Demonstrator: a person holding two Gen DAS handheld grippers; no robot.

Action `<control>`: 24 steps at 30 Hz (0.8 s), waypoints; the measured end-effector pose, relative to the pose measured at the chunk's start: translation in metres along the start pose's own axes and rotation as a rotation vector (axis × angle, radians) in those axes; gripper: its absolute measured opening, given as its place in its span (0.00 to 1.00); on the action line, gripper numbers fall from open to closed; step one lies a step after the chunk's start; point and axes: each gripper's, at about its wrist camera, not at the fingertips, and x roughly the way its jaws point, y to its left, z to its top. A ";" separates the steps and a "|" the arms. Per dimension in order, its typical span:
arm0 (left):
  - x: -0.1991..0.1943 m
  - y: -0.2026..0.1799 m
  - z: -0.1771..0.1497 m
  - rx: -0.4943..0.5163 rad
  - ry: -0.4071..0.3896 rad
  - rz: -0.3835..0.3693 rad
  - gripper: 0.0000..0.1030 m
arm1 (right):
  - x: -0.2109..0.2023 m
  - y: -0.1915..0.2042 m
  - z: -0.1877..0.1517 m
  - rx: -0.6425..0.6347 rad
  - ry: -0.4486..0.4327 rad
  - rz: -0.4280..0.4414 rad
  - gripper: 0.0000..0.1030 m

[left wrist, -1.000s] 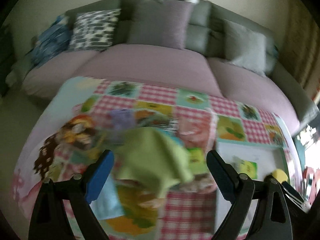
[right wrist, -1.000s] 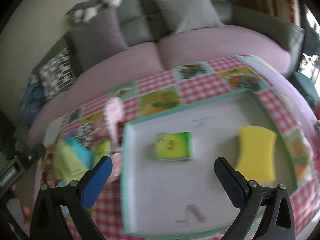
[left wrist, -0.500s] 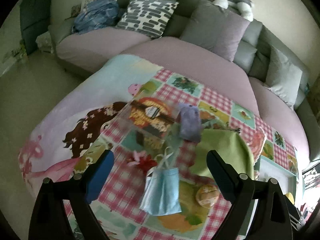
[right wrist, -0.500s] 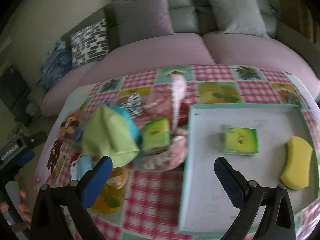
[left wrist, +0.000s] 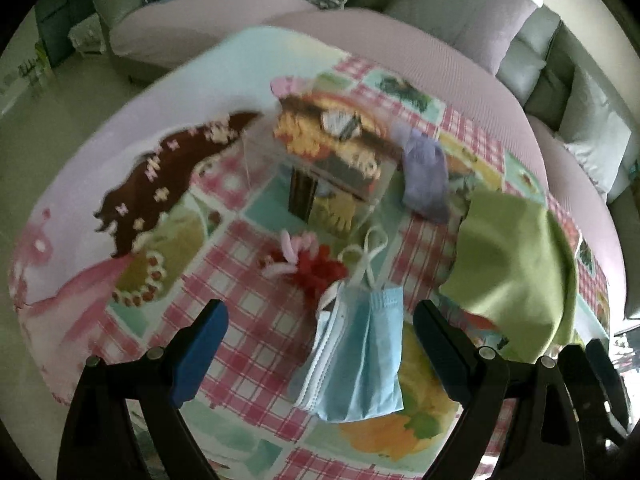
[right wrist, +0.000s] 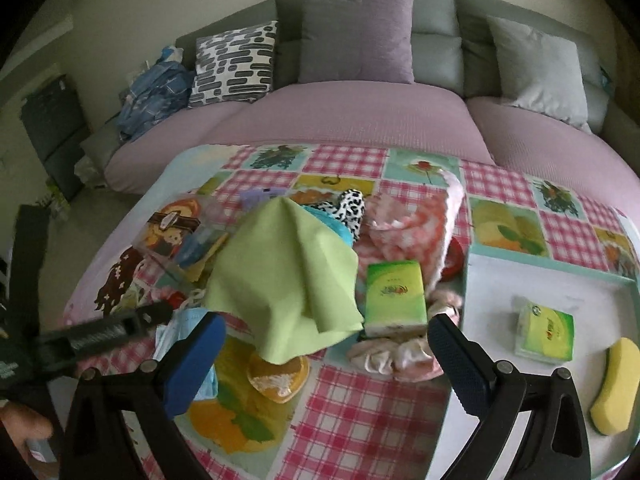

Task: Organize soft objects
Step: 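Move the left tool to the blue face mask while the right tool reaches the green cloth, then grasp the blue face mask with the left tool while the right tool grasps the green cloth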

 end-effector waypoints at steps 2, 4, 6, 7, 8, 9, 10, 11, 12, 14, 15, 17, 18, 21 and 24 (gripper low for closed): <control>0.007 0.000 -0.001 0.000 0.022 0.004 0.91 | 0.002 0.003 0.000 -0.008 -0.002 0.003 0.92; 0.013 -0.002 -0.003 0.006 0.039 0.009 0.91 | 0.005 0.004 0.001 -0.011 -0.003 0.001 0.88; 0.018 -0.003 -0.003 0.010 0.054 0.004 0.91 | 0.007 0.004 0.000 -0.013 -0.002 0.008 0.83; 0.021 -0.004 -0.004 0.011 0.065 0.002 0.91 | 0.009 0.005 0.000 -0.012 0.001 0.021 0.81; 0.023 -0.005 -0.004 0.012 0.073 0.004 0.91 | 0.011 0.005 0.000 -0.013 0.003 0.032 0.81; 0.026 -0.005 -0.005 0.013 0.082 0.007 0.91 | 0.012 0.006 0.000 -0.013 0.005 0.036 0.80; 0.028 -0.005 -0.005 0.013 0.086 0.009 0.91 | 0.013 0.007 0.000 -0.014 0.007 0.040 0.78; 0.030 -0.005 -0.006 0.013 0.092 0.011 0.91 | 0.015 0.008 -0.001 -0.015 0.010 0.042 0.76; 0.032 -0.005 -0.006 0.014 0.097 0.012 0.91 | 0.016 0.009 -0.001 -0.016 0.013 0.044 0.72; 0.036 -0.005 -0.006 0.010 0.112 0.008 0.91 | 0.019 0.010 -0.002 -0.016 0.022 0.052 0.67; 0.037 -0.005 -0.007 0.011 0.116 0.008 0.91 | 0.021 0.011 -0.003 -0.016 0.026 0.054 0.61; 0.038 -0.006 -0.008 0.017 0.118 0.014 0.91 | 0.023 0.011 -0.004 -0.014 0.032 0.057 0.55; 0.039 -0.006 -0.009 0.021 0.117 0.015 0.91 | 0.024 0.011 -0.005 -0.015 0.034 0.058 0.53; 0.040 -0.008 -0.008 0.020 0.120 -0.011 0.91 | 0.023 0.010 -0.006 -0.019 0.033 0.060 0.44; 0.042 -0.012 -0.009 0.027 0.120 -0.011 0.91 | 0.022 0.009 -0.007 -0.019 0.031 0.074 0.35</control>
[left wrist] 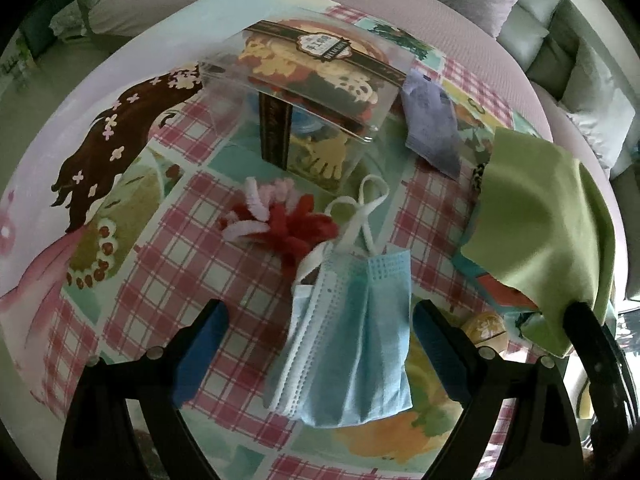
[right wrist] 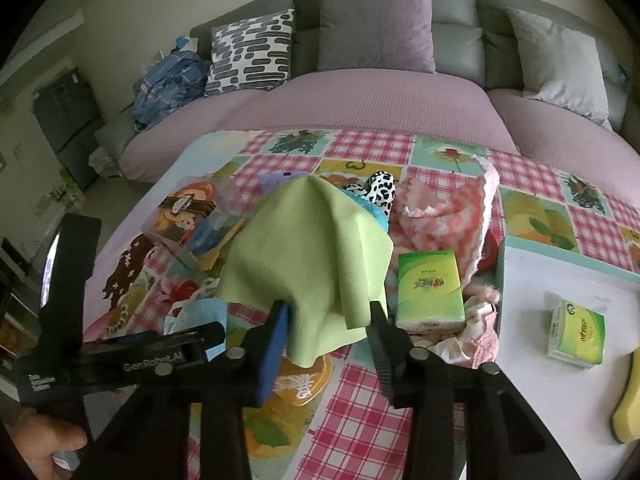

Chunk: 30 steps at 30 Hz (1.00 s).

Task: Organize soft objects
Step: 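Grasp the blue face mask with the left tool while the right tool grasps the green cloth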

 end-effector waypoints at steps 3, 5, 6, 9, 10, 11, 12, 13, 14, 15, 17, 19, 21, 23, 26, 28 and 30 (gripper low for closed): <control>0.001 -0.002 -0.001 0.005 -0.003 -0.006 0.90 | -0.002 0.002 0.000 -0.008 -0.003 0.007 0.26; 0.001 -0.004 -0.001 0.004 -0.008 -0.023 0.86 | -0.004 0.003 0.000 -0.014 -0.007 0.013 0.21; 0.000 -0.004 0.000 0.004 -0.011 -0.027 0.79 | -0.005 0.003 0.000 -0.016 -0.012 0.015 0.17; -0.003 -0.002 0.000 0.008 -0.016 -0.032 0.67 | -0.008 0.003 0.000 -0.021 -0.024 0.010 0.11; -0.003 -0.003 0.000 0.011 -0.018 -0.032 0.62 | -0.009 0.002 0.000 -0.017 -0.026 0.014 0.09; -0.003 -0.003 0.001 0.011 -0.019 -0.038 0.58 | -0.010 0.001 0.000 -0.011 -0.028 0.017 0.08; -0.003 -0.003 0.001 0.009 -0.019 -0.051 0.50 | -0.010 0.000 0.000 -0.007 -0.029 0.020 0.08; -0.004 -0.004 0.001 0.008 -0.019 -0.059 0.43 | -0.010 -0.001 0.000 -0.005 -0.031 0.021 0.07; -0.004 -0.004 0.001 0.006 -0.019 -0.067 0.39 | -0.011 -0.001 0.001 -0.004 -0.034 0.020 0.07; -0.004 -0.002 0.002 -0.009 -0.019 -0.087 0.29 | -0.012 -0.001 0.001 -0.003 -0.037 0.019 0.07; -0.003 0.003 0.003 -0.042 -0.013 -0.126 0.22 | -0.013 -0.001 0.001 0.000 -0.043 0.023 0.06; -0.004 0.009 0.002 -0.056 -0.015 -0.135 0.17 | -0.014 -0.002 0.001 0.003 -0.047 0.025 0.06; -0.004 0.009 0.003 -0.057 -0.017 -0.132 0.15 | -0.015 -0.002 0.002 0.003 -0.050 0.026 0.05; -0.005 0.009 0.002 -0.054 -0.020 -0.133 0.14 | -0.018 -0.002 0.002 0.003 -0.059 0.025 0.05; -0.008 0.009 0.002 -0.049 -0.028 -0.137 0.12 | -0.021 -0.002 0.002 0.004 -0.070 0.028 0.05; -0.011 0.009 0.002 -0.046 -0.034 -0.139 0.12 | -0.022 -0.002 0.003 0.002 -0.076 0.030 0.05; -0.012 0.008 0.002 -0.044 -0.037 -0.139 0.12 | -0.022 -0.002 0.003 0.001 -0.075 0.031 0.05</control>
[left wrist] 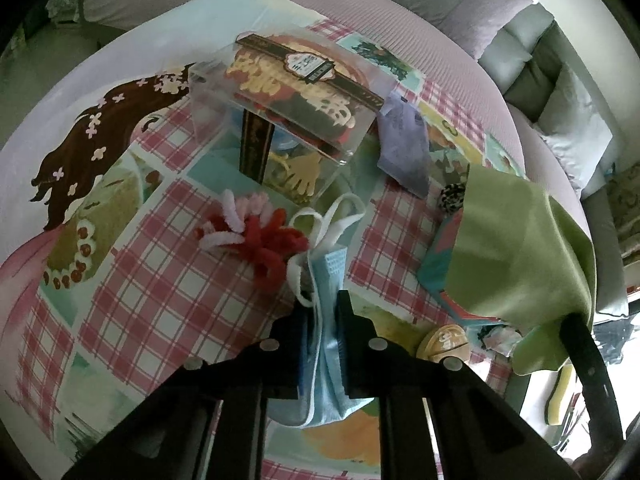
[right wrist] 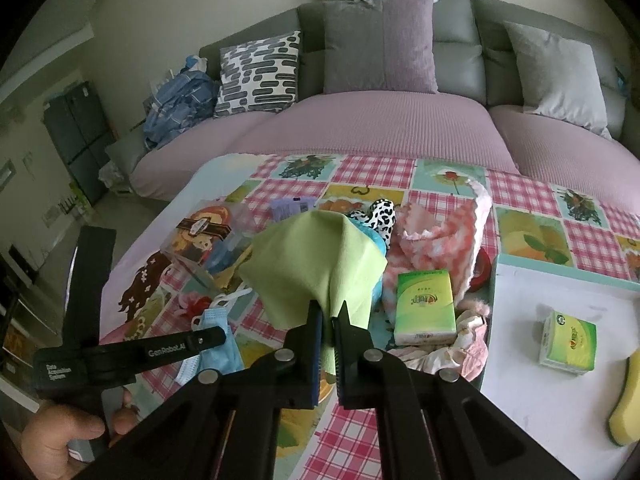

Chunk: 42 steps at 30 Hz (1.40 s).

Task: Organize soft objects
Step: 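Grasp the blue face mask with the left tool while the right tool grasps the green cloth, then carry the mask with the left tool while the right tool carries the cloth to the tray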

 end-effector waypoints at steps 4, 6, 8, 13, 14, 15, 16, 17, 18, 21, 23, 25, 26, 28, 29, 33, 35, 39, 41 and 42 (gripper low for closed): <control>-0.003 -0.003 0.001 0.004 -0.013 0.003 0.12 | -0.001 -0.001 0.000 0.006 -0.003 0.000 0.05; -0.007 -0.005 0.001 0.009 -0.026 0.005 0.12 | -0.004 -0.001 0.001 0.004 -0.020 0.003 0.05; -0.014 -0.007 0.003 0.015 -0.050 0.001 0.12 | -0.010 0.000 0.003 -0.005 -0.048 0.007 0.05; -0.038 -0.016 0.003 0.041 -0.122 -0.021 0.12 | -0.038 0.005 0.010 -0.025 -0.160 0.018 0.05; -0.044 -0.019 0.003 0.043 -0.138 -0.034 0.12 | -0.045 0.005 0.012 -0.029 -0.186 0.021 0.05; -0.048 -0.021 0.004 0.046 -0.149 -0.039 0.12 | -0.052 0.006 0.013 -0.031 -0.209 0.024 0.05; -0.054 -0.024 0.004 0.055 -0.166 -0.040 0.12 | -0.058 0.005 0.014 -0.032 -0.232 0.028 0.05; -0.058 -0.028 0.004 0.061 -0.179 -0.040 0.12 | -0.064 0.005 0.015 -0.030 -0.251 0.028 0.05; -0.061 -0.029 0.004 0.065 -0.187 -0.043 0.12 | -0.068 0.004 0.016 -0.028 -0.266 0.026 0.05; -0.076 -0.037 0.004 0.081 -0.226 -0.053 0.12 | -0.080 -0.004 0.018 -0.001 -0.300 0.017 0.05; -0.086 -0.044 0.003 0.102 -0.256 -0.065 0.12 | -0.086 -0.011 0.020 0.023 -0.317 0.008 0.05; -0.094 -0.053 0.002 0.125 -0.279 -0.072 0.12 | -0.094 -0.022 0.021 0.055 -0.340 -0.006 0.05; -0.095 -0.056 0.003 0.133 -0.285 -0.073 0.12 | -0.098 -0.028 0.021 0.067 -0.349 -0.013 0.05; -0.101 -0.070 0.002 0.165 -0.299 -0.085 0.12 | -0.106 -0.040 0.020 0.098 -0.373 -0.038 0.05; -0.102 -0.076 0.001 0.180 -0.302 -0.092 0.12 | -0.112 -0.048 0.020 0.117 -0.386 -0.052 0.05; -0.107 -0.104 -0.004 0.250 -0.289 -0.163 0.12 | -0.128 -0.078 0.018 0.174 -0.421 -0.129 0.05; -0.108 -0.120 -0.008 0.294 -0.294 -0.162 0.12 | -0.136 -0.096 0.015 0.215 -0.433 -0.177 0.05; -0.109 -0.149 -0.016 0.370 -0.282 -0.187 0.12 | -0.153 -0.128 0.008 0.294 -0.461 -0.236 0.05; -0.109 -0.162 -0.020 0.405 -0.279 -0.187 0.12 | -0.159 -0.141 0.005 0.325 -0.464 -0.281 0.05; -0.109 -0.171 -0.022 0.426 -0.273 -0.192 0.12 | -0.161 -0.147 0.003 0.338 -0.465 -0.300 0.05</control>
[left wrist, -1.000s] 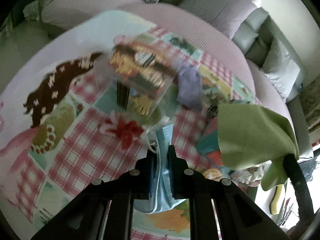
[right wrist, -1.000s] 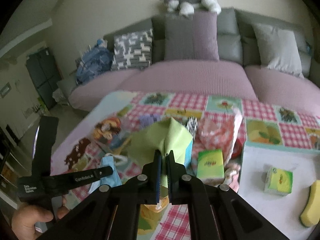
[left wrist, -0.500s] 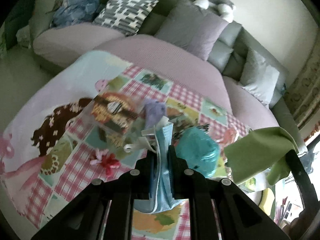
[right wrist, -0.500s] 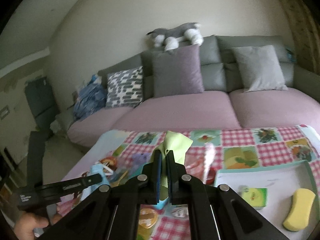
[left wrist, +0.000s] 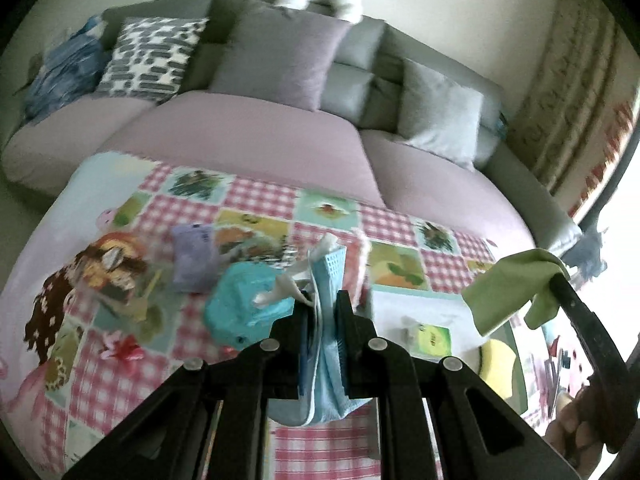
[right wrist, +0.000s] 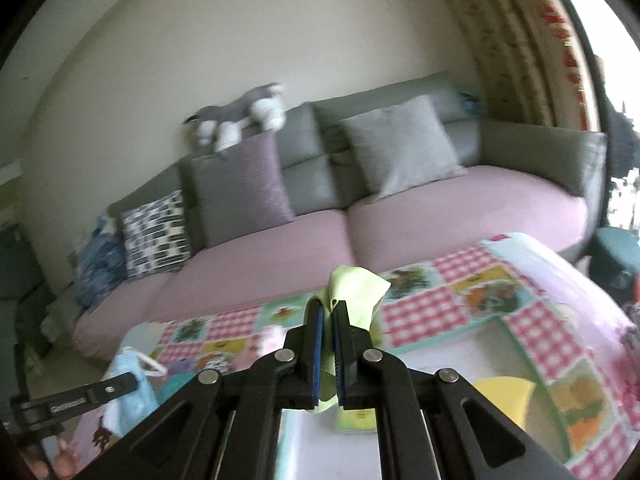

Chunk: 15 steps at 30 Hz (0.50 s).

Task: Organize soft objects
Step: 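Carry the mask with the left tool while the right tool carries the cloth to the tray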

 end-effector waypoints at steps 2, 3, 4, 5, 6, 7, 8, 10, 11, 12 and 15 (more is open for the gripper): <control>0.003 -0.015 0.002 0.026 0.020 -0.037 0.12 | -0.002 -0.014 0.002 0.031 -0.004 -0.018 0.05; 0.004 -0.021 0.002 0.037 0.028 -0.051 0.12 | -0.002 -0.019 0.003 0.044 -0.005 -0.029 0.05; 0.009 -0.031 0.003 0.059 0.041 -0.068 0.12 | -0.002 -0.024 0.003 0.053 -0.003 -0.047 0.05; 0.011 -0.040 0.004 0.075 0.050 -0.077 0.12 | -0.001 -0.029 0.003 0.058 0.000 -0.071 0.05; 0.013 -0.046 0.005 0.088 0.054 -0.085 0.12 | 0.001 -0.033 0.003 0.058 0.005 -0.098 0.05; 0.019 -0.057 0.007 0.108 0.065 -0.100 0.12 | 0.002 -0.037 0.003 0.058 0.009 -0.124 0.05; 0.021 -0.063 0.007 0.119 0.071 -0.107 0.12 | 0.002 -0.040 0.004 0.060 0.011 -0.139 0.05; 0.033 -0.081 0.009 0.151 0.092 -0.124 0.12 | 0.004 -0.047 0.004 0.072 0.016 -0.153 0.05; 0.038 -0.087 0.009 0.161 0.099 -0.125 0.12 | 0.005 -0.051 0.004 0.080 0.020 -0.156 0.05; 0.045 -0.096 0.007 0.178 0.108 -0.127 0.12 | 0.005 -0.053 0.002 0.084 0.025 -0.161 0.05; 0.062 -0.112 0.003 0.219 0.124 -0.115 0.12 | 0.014 -0.062 -0.001 0.088 0.055 -0.193 0.05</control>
